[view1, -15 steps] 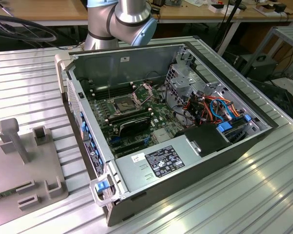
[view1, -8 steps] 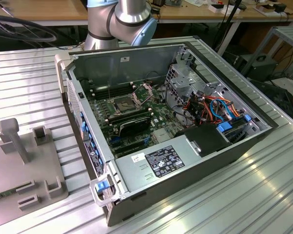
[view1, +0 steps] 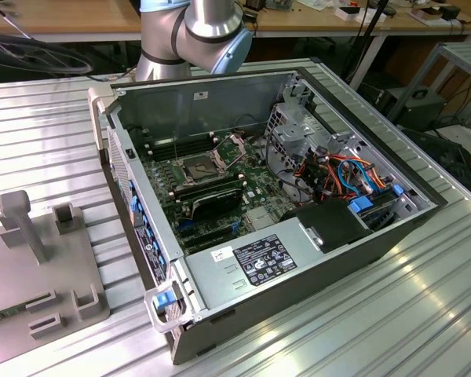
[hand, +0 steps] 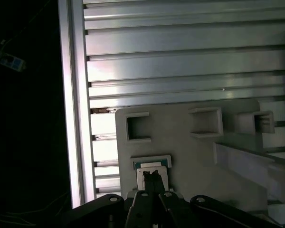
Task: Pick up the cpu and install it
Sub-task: 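Reach for the cpu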
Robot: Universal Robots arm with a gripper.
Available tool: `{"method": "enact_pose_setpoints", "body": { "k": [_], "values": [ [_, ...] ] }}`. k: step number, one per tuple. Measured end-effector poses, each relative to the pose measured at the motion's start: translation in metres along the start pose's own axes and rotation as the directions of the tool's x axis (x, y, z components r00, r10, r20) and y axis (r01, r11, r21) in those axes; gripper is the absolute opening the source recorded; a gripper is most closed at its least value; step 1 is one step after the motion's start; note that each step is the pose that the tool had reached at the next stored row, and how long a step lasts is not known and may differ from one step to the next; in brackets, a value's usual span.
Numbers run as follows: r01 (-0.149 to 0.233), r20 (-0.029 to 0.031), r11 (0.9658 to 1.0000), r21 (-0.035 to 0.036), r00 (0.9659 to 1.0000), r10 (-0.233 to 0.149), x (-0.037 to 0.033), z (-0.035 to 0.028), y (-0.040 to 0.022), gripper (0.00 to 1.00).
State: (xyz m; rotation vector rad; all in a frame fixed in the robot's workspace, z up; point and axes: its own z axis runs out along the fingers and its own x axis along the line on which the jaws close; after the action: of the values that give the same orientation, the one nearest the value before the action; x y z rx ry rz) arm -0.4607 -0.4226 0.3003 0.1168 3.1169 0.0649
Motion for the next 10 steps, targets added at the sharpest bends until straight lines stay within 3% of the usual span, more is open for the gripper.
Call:
{"method": "enact_pose_setpoints", "body": {
  "k": [10],
  "values": [
    [0.000,0.0000,1.0000,0.0022,1.0000,0.000,0.0001,0.0084,-0.0009,0.11]
  ]
}}
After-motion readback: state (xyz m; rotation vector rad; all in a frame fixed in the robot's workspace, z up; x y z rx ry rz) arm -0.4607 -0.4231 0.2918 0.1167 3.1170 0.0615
